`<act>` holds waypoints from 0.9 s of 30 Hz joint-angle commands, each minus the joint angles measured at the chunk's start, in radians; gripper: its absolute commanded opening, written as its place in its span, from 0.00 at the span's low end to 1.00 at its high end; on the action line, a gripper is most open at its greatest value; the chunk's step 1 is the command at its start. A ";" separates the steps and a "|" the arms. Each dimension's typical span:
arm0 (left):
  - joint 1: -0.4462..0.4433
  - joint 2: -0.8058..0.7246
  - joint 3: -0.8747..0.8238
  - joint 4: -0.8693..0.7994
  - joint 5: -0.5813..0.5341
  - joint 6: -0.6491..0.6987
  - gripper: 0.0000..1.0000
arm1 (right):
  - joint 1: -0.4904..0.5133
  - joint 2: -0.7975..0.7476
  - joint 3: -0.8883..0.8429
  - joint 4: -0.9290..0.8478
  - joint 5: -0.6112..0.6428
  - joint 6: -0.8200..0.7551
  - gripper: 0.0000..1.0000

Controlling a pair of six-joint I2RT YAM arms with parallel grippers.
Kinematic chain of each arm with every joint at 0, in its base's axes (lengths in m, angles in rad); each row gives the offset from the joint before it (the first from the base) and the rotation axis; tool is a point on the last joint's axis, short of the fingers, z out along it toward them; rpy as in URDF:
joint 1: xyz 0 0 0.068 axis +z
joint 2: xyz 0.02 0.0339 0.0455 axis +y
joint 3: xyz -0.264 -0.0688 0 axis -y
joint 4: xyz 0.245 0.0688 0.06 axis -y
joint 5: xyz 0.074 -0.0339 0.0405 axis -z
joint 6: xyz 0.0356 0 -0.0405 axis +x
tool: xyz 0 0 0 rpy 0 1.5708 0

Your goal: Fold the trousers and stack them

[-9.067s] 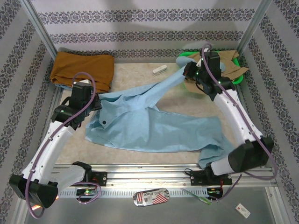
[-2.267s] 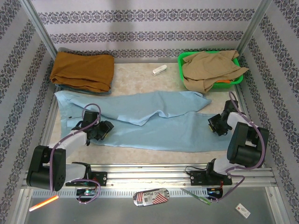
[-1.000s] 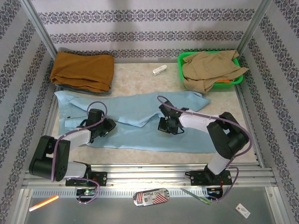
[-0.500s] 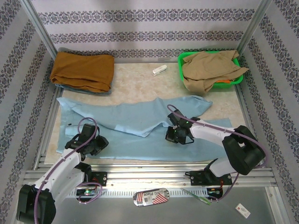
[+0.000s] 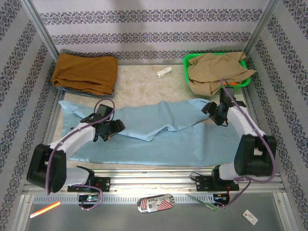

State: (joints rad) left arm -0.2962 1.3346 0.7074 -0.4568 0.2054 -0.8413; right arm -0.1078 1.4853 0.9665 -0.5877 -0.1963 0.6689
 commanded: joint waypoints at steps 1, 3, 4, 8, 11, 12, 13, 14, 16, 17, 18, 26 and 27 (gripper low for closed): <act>-0.029 0.065 0.004 0.100 0.015 0.002 0.81 | -0.041 0.147 0.058 0.032 -0.002 -0.050 0.65; -0.031 0.097 0.009 0.140 0.027 -0.008 0.83 | -0.051 0.239 0.105 0.045 -0.027 -0.066 0.62; -0.031 0.108 0.013 0.153 0.027 -0.010 0.83 | -0.051 0.265 0.115 0.049 -0.033 -0.073 0.60; -0.031 0.159 0.041 0.193 0.004 -0.012 0.73 | -0.050 0.330 0.141 0.069 -0.037 -0.079 0.37; -0.031 0.198 0.073 0.187 0.005 -0.002 0.52 | -0.051 0.297 0.130 0.082 -0.022 -0.086 0.16; -0.031 0.206 0.084 0.185 0.006 0.002 0.44 | -0.050 0.282 0.131 0.083 -0.019 -0.089 0.10; -0.031 0.208 0.095 0.179 0.006 0.006 0.37 | -0.050 0.274 0.134 0.080 -0.014 -0.093 0.07; -0.032 0.211 0.108 0.168 0.003 0.011 0.30 | -0.050 0.260 0.141 0.071 -0.005 -0.096 0.02; -0.031 0.206 0.138 0.138 -0.002 0.023 0.17 | -0.050 0.235 0.146 0.063 0.001 -0.099 0.00; -0.031 0.203 0.152 0.121 -0.005 0.027 0.11 | -0.048 0.217 0.144 0.060 0.007 -0.099 0.00; -0.031 0.197 0.160 0.107 -0.010 0.033 0.09 | -0.049 0.199 0.141 0.060 0.012 -0.097 0.00; -0.029 0.149 0.177 0.063 -0.023 0.053 0.00 | -0.049 0.067 0.166 0.031 0.015 -0.089 0.00; -0.029 0.152 0.185 0.057 -0.029 0.056 0.00 | -0.049 0.055 0.182 0.020 0.015 -0.089 0.00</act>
State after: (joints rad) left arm -0.3149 1.5036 0.8574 -0.3550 0.2028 -0.8143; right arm -0.1612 1.5879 1.0985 -0.5434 -0.1993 0.5869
